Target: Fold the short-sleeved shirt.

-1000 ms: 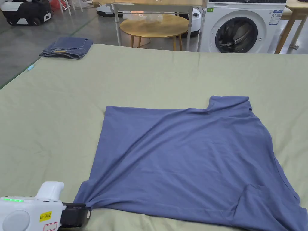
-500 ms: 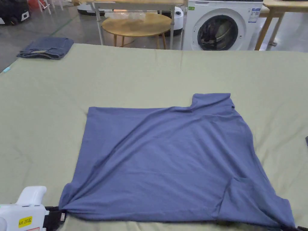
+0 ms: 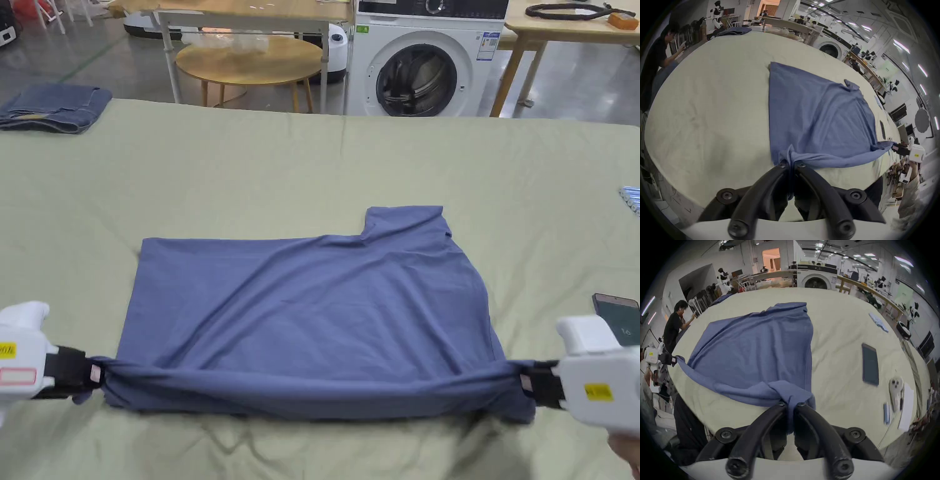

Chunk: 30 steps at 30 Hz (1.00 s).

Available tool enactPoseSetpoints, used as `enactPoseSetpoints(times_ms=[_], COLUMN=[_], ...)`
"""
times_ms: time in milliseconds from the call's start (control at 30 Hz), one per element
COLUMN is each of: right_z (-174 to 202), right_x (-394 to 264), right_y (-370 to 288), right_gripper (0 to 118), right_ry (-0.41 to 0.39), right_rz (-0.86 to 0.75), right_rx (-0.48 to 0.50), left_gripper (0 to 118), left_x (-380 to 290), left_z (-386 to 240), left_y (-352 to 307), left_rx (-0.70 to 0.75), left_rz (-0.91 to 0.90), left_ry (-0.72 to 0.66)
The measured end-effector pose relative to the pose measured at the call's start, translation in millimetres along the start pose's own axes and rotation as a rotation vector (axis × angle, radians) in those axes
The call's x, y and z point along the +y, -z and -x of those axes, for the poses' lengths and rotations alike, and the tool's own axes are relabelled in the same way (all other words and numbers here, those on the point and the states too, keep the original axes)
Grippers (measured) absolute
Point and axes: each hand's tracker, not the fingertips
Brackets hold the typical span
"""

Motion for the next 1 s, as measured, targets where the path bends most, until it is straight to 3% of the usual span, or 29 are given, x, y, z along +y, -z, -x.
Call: enactPoseSetpoints(times_ms=[133,233,367,400,467,500,533,600,633,667,700,733,833,900,1000], right_z=[-15.2,-26.7,-21.4,-22.0,-22.0,-24.3,-28.2,-36.1,-39.1,-41.7,-43.6,-40.1,-38.9,-31.6,-31.4], right_x=[49.1,73.4,79.8,79.5,77.1,75.4,72.2,65.0,60.6,55.2,49.5,42.5,23.7,17.7,16.4], right_y=[51.9,96.4,112.1,115.4,115.6,111.2,103.1,85.5,78.1,72.4,67.6,55.7,52.7,51.5,52.2], right_gripper=[4,4,9,20,82,105,115,114,114,104,73,0,0,0,0], right_ry=[0.045,0.033,0.047,0.042,0.044,0.054,0.085,0.177,0.211,0.241,0.264,0.283,0.279,0.197,0.205], right_rz=[0.028,0.056,0.076,0.08,0.061,0.043,-0.007,-0.098,-0.114,-0.114,-0.094,-0.071,-0.059,-0.015,-0.028], right_rx=[-0.006,-0.035,-0.051,-0.052,-0.09,-0.087,-0.072,-0.026,-0.005,0.005,0.016,0.053,0.048,0.036,0.002], left_gripper=[0,0,3,16,81,95,96,96,95,82,53,0,0,0,0], left_x=[38.5,52.1,63.3,64.5,65.6,65.3,62.8,58.8,53.2,48.4,41.7,36.3,28.8,28.2,22.2], left_z=[-4.9,-13.1,-12.5,-13.2,-10.7,-8.0,-5.9,-5.2,-9.9,-12.9,-15.7,-20.6,-20.0,-17.1,-20.1], left_y=[35.5,59.6,82.2,84.2,84.2,82.1,74.3,59.6,48.9,41.1,33.0,25.5,23.9,26.3,28.9], left_rx=[0.02,0.041,0.072,0.088,0.106,0.098,0.07,0.019,0.015,0.0,-0.031,-0.051,0.094,-0.035,-0.006], left_rz=[-0.025,-0.024,-0.037,-0.033,-0.018,-0.016,-0.036,-0.091,-0.091,-0.11,-0.146,-0.175,-0.156,-0.114,-0.097], left_ry=[-0.044,-0.062,-0.064,-0.082,-0.144,-0.173,-0.208,-0.221,-0.206,-0.175,-0.134,-0.08,0.016,0.022,0.009])
